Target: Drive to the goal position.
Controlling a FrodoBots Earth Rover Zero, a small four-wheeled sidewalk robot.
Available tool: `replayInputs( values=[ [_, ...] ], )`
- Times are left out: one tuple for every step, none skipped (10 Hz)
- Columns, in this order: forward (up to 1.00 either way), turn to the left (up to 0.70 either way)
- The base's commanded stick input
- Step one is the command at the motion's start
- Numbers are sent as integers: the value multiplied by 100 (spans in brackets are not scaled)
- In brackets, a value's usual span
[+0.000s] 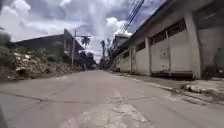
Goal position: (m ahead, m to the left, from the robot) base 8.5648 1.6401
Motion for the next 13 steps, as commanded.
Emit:
replayInputs(
  values=[
    [50, 0],
    [50, 0],
    [50, 0],
    [50, 0],
    [50, 0],
    [50, 0],
    [50, 0],
    [50, 0],
    [50, 0],
    [50, 0],
    [50, 0],
    [50, 0],
    [50, 0]
  ],
)
